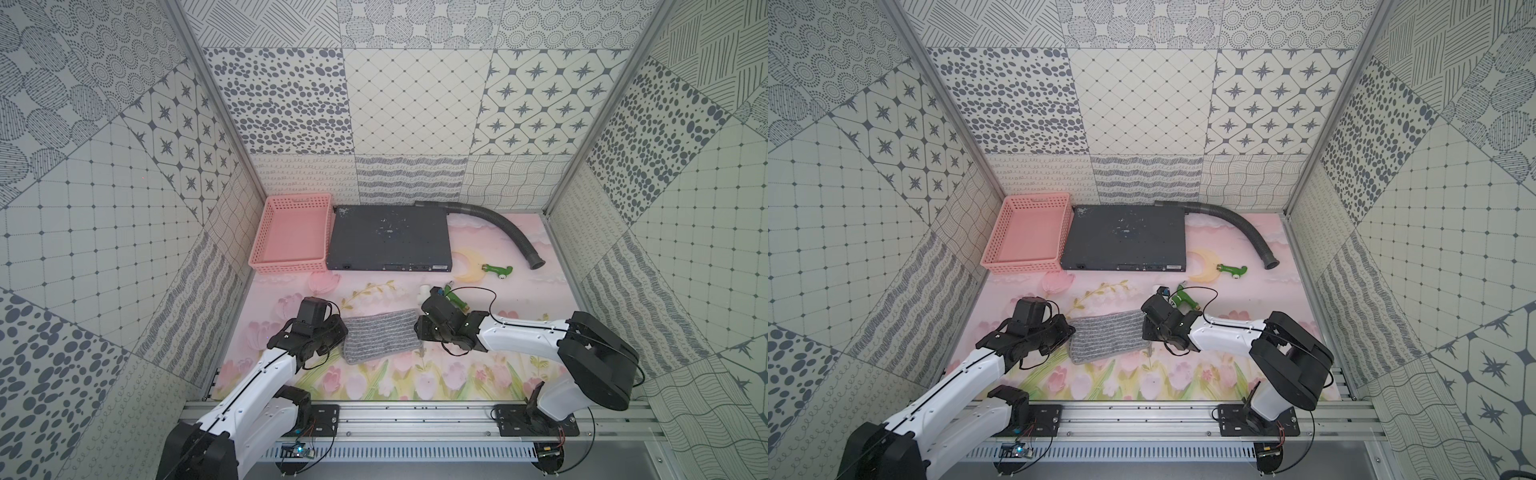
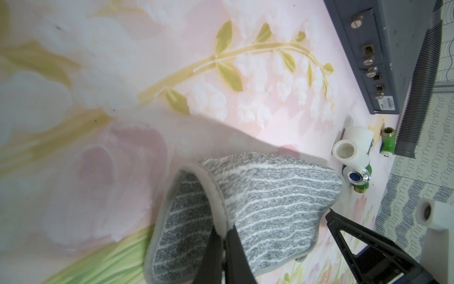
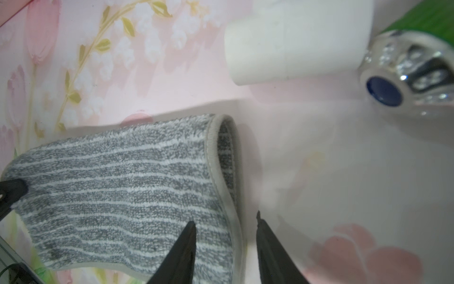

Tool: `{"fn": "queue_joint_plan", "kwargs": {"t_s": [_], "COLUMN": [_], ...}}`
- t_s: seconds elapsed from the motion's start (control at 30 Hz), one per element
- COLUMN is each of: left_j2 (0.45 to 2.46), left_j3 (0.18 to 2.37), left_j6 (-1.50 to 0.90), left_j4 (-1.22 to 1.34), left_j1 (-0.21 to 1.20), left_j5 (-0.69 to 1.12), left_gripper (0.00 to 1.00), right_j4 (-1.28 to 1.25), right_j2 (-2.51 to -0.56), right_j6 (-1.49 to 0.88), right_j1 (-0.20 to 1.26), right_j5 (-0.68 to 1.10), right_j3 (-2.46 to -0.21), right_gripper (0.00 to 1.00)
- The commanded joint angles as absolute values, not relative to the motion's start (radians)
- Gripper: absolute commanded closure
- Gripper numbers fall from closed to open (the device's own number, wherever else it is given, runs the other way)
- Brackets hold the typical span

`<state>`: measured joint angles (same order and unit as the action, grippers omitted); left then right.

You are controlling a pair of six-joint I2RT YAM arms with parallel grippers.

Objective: Fold the square dishcloth
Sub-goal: Smooth out the cleaning item at the center of the board.

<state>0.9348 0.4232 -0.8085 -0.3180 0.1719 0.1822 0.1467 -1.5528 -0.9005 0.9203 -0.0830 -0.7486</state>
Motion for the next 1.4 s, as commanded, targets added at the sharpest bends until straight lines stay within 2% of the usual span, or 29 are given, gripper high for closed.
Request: {"fn": "queue_joint_plan", "kwargs": {"t_s": [0.0,0.27,0.5,0.83,0.93,1.13,1.37], "left_j2": [0.931,0.938,0.942,0.939,0.937,0.927,0.880], "left_j3": [0.448,0.454,0.457,0.465,0.466,0.440,0.403], "left_j6": [-0.769,-0.768,-0.765,-0.766,-0.768,-0.802,-0.856], "left_j4": [-0.385,-0.387,-0.385,-0.410,-0.426,-0.470,-0.533], "left_j1": [0.170,0.170,0.170,0.170,0.170,0.170,0.171], "left_j5": [0.148,0.142,0.134,0.141,0.145,0.174,0.188], "left_gripper": [0.97,0.96,0.97,0.95,0.86,0.62,0.52], "right_j4": [0.096,0.017,0.003,0.041,0.041,0.047,0.052], "right_j2": [-1.565,-1.592,-1.596,-1.566,-1.566,-1.555,-1.539], "right_j6": [-0.929,-0.969,-0.971,-0.977,-0.987,-0.998,-1.007], "right_j1": [0.917,0.919,0.920,0.921,0.927,0.939,0.946], "right_j5": [-0.050,0.008,0.020,0.004,0.005,-0.001,-0.005], "right_j3": [-0.723,-0.693,-0.694,-0.694,-0.690,-0.683,-0.670], "right_gripper": [0.61,0.66,0.75,0.73,0.73,0.72,0.71]}}
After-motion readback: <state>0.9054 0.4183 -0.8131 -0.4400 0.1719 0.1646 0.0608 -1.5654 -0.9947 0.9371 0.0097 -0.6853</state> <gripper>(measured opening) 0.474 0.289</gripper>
